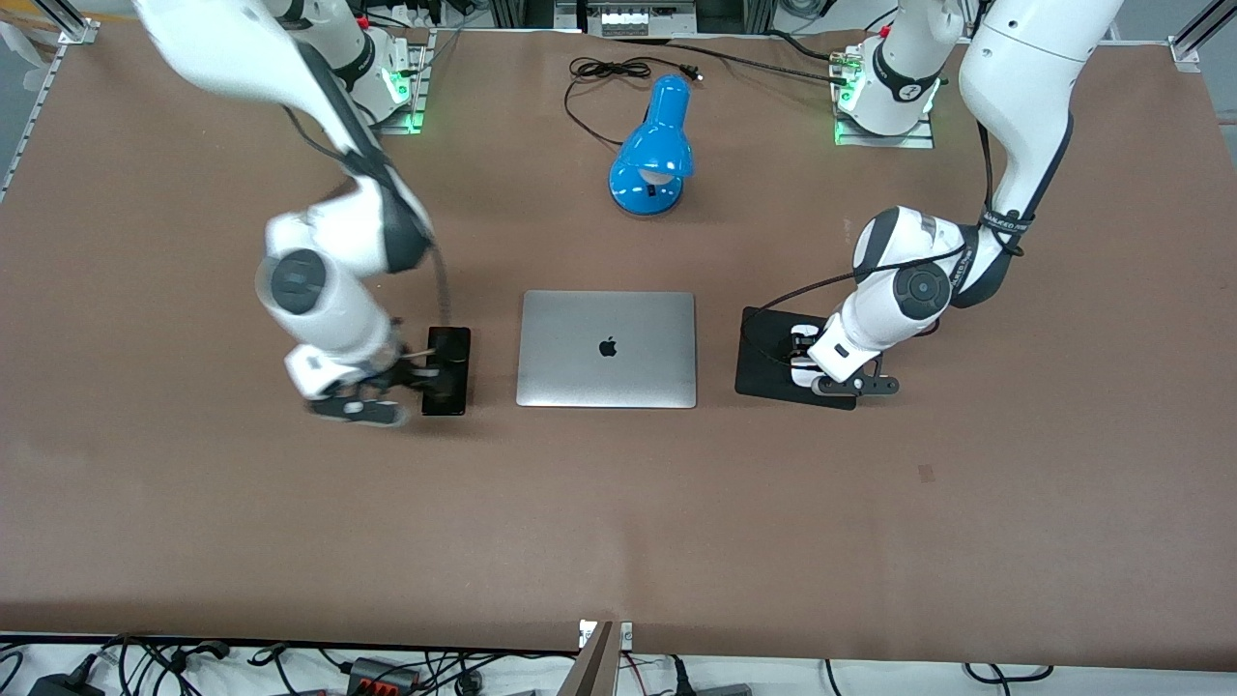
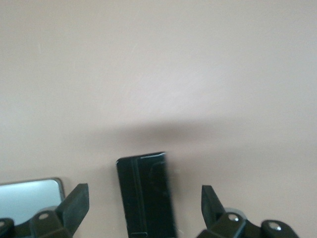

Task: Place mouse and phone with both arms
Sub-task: 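Release the phone beside the laptop while the left gripper releases the mouse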

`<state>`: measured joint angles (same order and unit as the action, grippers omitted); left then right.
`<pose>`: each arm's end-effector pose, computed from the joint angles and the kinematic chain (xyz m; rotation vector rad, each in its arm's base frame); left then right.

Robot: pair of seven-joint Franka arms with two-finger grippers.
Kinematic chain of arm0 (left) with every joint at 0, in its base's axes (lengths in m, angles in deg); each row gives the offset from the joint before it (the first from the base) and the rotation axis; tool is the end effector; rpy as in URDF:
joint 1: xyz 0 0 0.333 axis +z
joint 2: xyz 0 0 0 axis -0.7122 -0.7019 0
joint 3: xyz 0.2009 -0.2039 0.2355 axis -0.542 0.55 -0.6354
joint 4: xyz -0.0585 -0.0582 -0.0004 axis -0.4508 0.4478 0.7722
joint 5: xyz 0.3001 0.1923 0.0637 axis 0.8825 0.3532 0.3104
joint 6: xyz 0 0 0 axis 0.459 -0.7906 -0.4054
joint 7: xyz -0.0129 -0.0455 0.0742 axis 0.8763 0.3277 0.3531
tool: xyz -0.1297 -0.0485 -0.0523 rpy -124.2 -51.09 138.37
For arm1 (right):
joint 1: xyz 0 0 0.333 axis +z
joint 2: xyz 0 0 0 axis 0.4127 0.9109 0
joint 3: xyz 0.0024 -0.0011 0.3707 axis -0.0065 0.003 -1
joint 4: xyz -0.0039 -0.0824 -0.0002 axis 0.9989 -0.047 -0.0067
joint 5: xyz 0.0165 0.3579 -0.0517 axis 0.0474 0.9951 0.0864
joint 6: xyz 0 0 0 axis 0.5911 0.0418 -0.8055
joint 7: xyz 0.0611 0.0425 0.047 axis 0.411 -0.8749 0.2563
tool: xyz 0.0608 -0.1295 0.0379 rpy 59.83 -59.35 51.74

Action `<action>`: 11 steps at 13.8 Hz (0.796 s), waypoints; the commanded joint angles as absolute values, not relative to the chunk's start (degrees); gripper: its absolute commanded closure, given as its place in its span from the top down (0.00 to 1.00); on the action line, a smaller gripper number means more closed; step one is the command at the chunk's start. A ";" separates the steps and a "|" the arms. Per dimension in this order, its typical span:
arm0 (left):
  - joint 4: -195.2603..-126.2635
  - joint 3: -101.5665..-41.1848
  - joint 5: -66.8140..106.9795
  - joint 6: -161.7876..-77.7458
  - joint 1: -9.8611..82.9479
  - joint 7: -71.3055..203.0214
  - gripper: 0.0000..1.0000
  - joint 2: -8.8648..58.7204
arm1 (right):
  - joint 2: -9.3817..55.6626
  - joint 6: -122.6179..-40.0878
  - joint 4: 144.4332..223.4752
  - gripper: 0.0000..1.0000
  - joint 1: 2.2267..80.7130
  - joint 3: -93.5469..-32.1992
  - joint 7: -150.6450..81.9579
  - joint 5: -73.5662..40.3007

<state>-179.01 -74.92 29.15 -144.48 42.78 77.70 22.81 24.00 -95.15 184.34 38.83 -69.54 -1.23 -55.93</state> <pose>0.5670 -0.1717 0.2338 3.0416 0.0623 -0.1318 0.6459 0.1770 0.3718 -3.1091 0.3033 -0.1564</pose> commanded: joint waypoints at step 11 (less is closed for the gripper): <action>-137.20 -76.16 30.65 -98.00 49.37 66.44 1.00 26.99 | 13.04 -56.02 167.46 1.00 21.22 -70.08 -16.80 -52.42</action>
